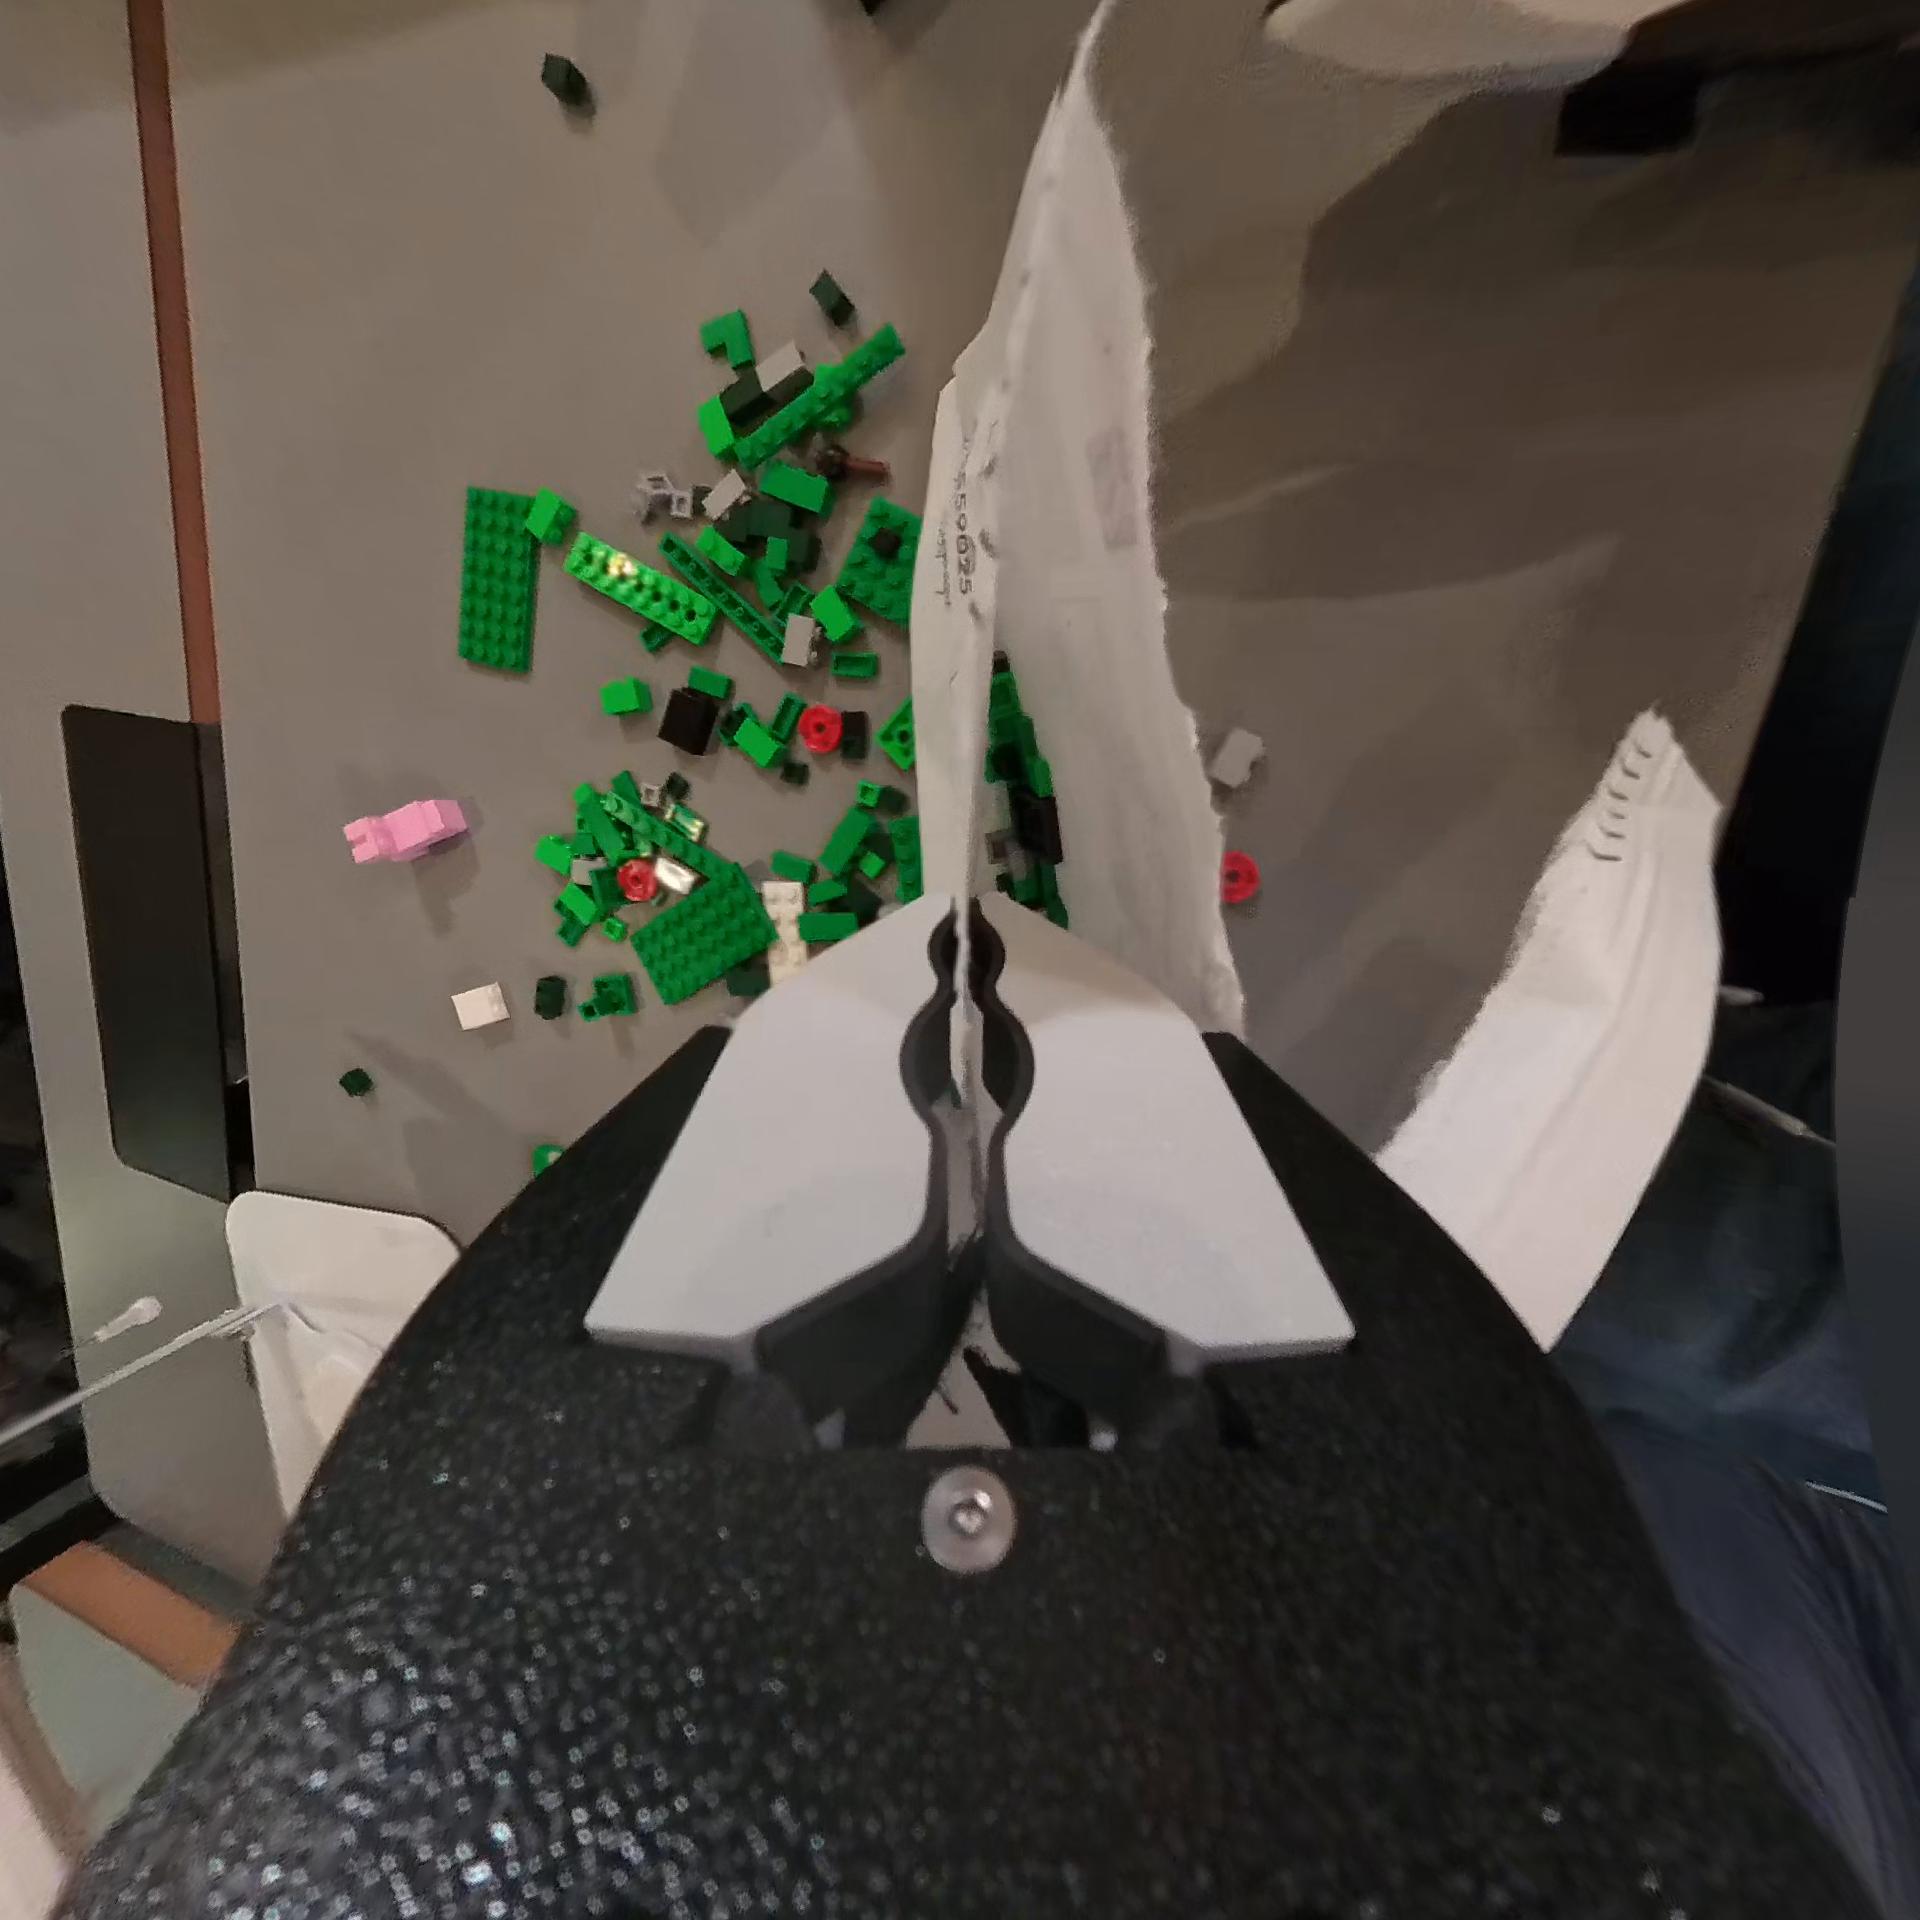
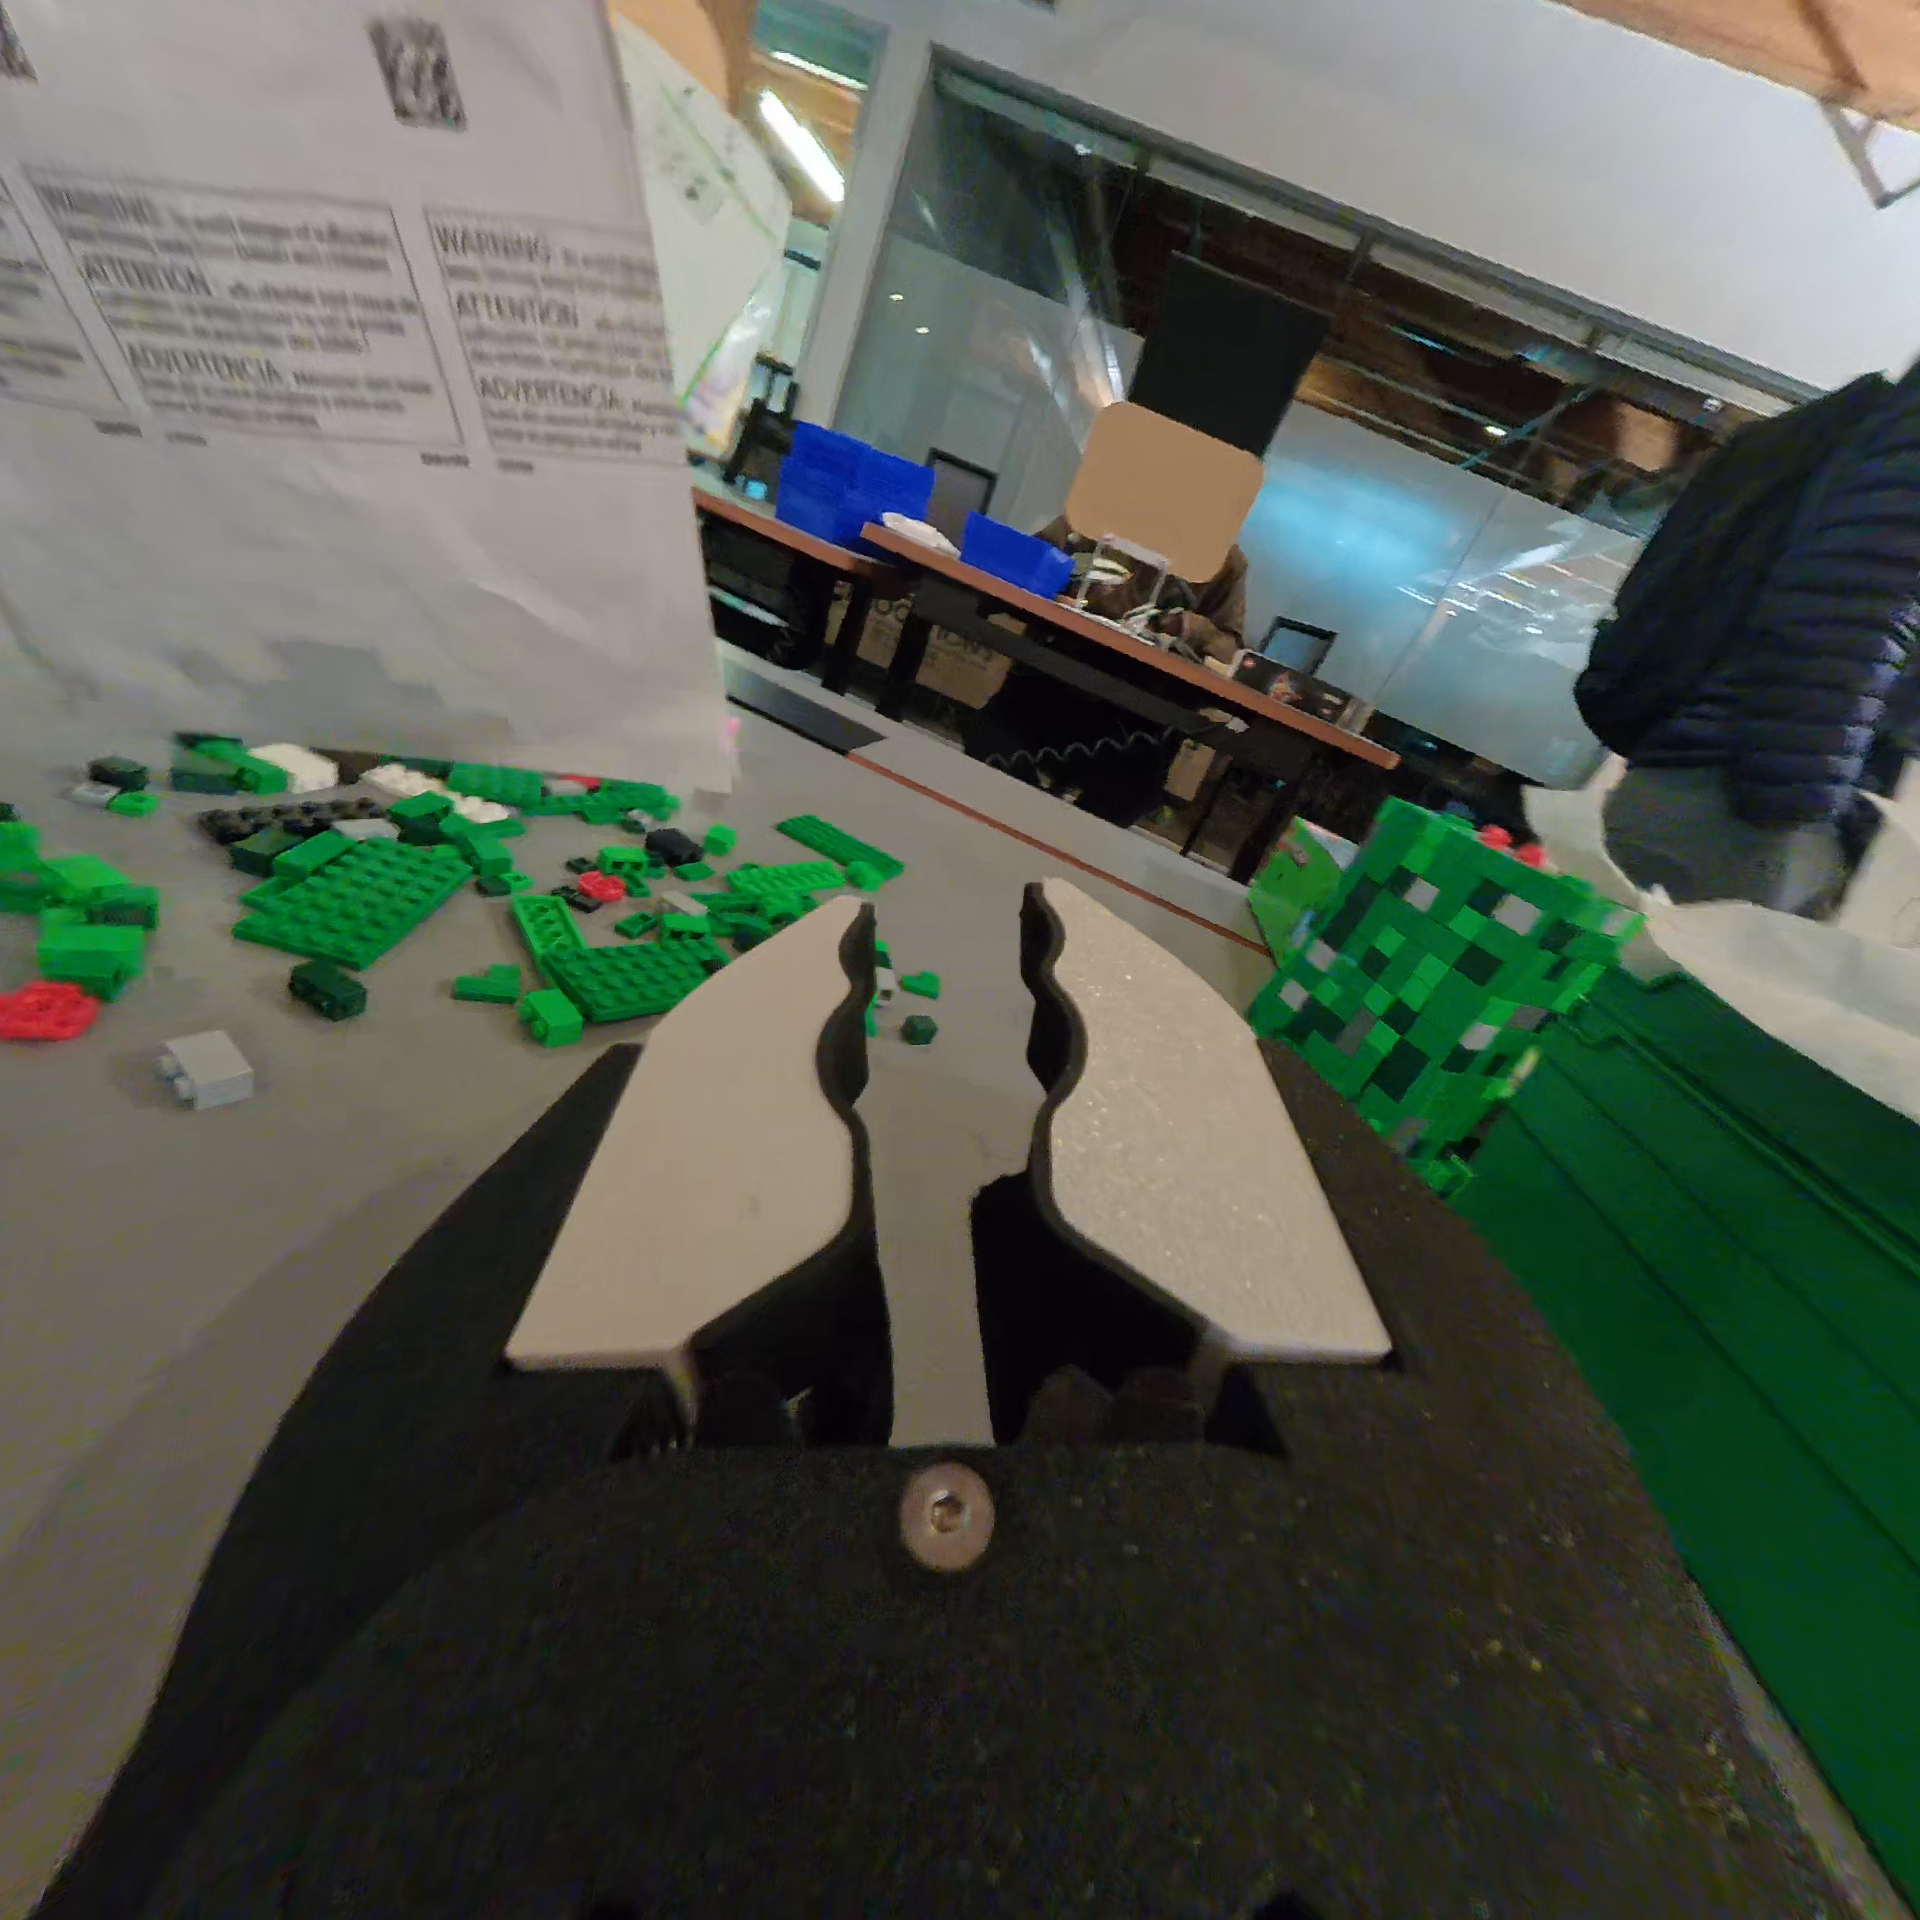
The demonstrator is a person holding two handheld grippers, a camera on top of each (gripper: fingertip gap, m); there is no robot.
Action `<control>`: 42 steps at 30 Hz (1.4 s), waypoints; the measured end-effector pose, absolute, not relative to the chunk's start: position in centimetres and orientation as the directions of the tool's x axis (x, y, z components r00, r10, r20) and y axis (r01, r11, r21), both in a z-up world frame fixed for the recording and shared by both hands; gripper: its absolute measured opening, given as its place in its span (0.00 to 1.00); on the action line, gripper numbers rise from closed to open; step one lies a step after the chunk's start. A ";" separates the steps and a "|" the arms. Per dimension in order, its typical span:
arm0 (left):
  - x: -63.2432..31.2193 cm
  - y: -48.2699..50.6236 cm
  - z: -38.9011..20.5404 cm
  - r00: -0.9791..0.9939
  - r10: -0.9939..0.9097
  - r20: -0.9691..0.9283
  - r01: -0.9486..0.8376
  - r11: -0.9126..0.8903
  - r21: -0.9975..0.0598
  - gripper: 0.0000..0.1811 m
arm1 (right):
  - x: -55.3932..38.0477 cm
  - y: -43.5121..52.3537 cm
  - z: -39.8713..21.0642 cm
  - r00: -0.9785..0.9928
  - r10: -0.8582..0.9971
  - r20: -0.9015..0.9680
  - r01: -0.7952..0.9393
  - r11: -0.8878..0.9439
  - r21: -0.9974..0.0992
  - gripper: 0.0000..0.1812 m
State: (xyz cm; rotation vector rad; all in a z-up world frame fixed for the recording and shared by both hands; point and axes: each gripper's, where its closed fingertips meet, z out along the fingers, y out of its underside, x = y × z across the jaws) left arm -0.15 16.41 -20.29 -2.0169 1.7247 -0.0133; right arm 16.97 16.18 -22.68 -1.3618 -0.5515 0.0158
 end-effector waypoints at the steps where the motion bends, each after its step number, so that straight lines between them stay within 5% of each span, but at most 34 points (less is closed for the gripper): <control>1: -0.1 16.9 -20.2 0.208 -0.930 -0.303 -0.929 -0.091 -0.358 0.00 | 17.7 16.2 -22.6 0.890 0.304 0.339 0.283 0.214 -0.935 0.15; 8: -0.1 19.0 -20.4 0.205 -0.934 -0.293 -0.926 -0.088 -0.366 0.00 | 21.5 18.1 -27.6 0.844 0.523 0.117 0.288 -0.258 -0.922 0.14; 14: -0.7 19.0 -21.0 0.174 -0.942 -0.287 -0.930 -0.062 -0.362 0.00 | 23.6 17.3 -33.2 0.740 0.672 -0.013 0.482 -0.544 -0.687 0.14; 35: 0.5 18.8 -21.7 0.117 -0.961 -0.251 -0.934 -0.020 -0.358 0.00 | 23.5 16.7 -33.5 0.778 0.616 -0.122 0.350 -0.586 -0.731 0.04; 42: 1.4 19.0 -22.5 0.102 -0.967 -0.233 -0.942 -0.019 -0.334 0.00 | 13.7 15.9 -19.9 0.642 0.766 0.036 0.247 -0.162 -0.955 0.04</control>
